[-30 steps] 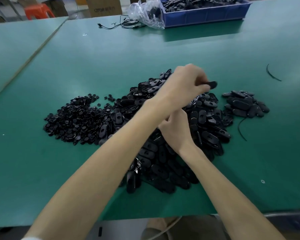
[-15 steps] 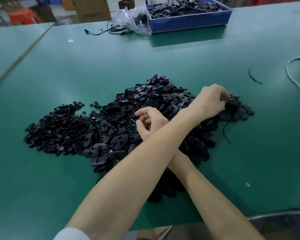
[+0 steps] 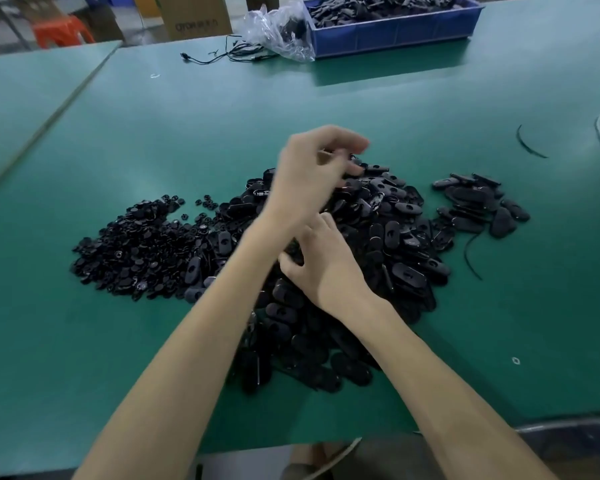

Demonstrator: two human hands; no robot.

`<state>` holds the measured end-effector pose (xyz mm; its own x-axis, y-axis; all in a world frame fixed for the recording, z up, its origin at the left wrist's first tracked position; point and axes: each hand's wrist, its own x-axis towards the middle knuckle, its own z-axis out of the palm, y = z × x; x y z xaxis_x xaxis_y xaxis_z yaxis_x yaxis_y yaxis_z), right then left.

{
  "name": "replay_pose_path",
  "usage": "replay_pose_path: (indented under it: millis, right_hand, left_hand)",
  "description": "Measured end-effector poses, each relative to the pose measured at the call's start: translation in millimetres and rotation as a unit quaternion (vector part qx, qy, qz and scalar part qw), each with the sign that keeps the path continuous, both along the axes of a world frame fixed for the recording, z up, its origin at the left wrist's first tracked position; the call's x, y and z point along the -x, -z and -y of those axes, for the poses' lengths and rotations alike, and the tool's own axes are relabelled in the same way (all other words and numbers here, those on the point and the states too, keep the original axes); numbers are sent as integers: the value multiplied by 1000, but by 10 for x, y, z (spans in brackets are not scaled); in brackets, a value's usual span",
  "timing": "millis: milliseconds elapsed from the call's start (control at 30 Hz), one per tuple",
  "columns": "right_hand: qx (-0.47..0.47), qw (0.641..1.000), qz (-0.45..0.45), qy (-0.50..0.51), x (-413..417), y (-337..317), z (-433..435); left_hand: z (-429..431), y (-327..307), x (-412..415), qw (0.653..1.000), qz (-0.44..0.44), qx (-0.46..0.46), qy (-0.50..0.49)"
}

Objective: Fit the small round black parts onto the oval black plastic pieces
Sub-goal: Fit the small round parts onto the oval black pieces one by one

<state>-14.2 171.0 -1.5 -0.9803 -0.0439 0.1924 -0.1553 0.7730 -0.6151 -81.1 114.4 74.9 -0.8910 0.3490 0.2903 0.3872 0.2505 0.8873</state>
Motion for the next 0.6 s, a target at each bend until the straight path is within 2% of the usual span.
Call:
replay_pose_path:
  millis: [133, 233, 333, 467, 600]
  right_hand:
    - [-46, 999, -23, 5, -9, 49, 13]
    - [-36, 999, -28, 17, 4, 66, 5]
    - [3, 1000, -20, 22, 13, 69, -4]
    - [29, 999, -18, 31, 12, 76, -9]
    - [63, 996, -29, 49, 11, 64, -19]
  left_hand:
    - [621, 110, 84, 992, -12, 22, -120]
    - [954, 290, 101, 971, -34, 121, -202]
    - [1210, 472, 106, 925, -90, 246, -275]
    - [1366, 590, 137, 867, -48, 383, -314]
    - [1411, 639, 133, 841, -24, 436, -320]
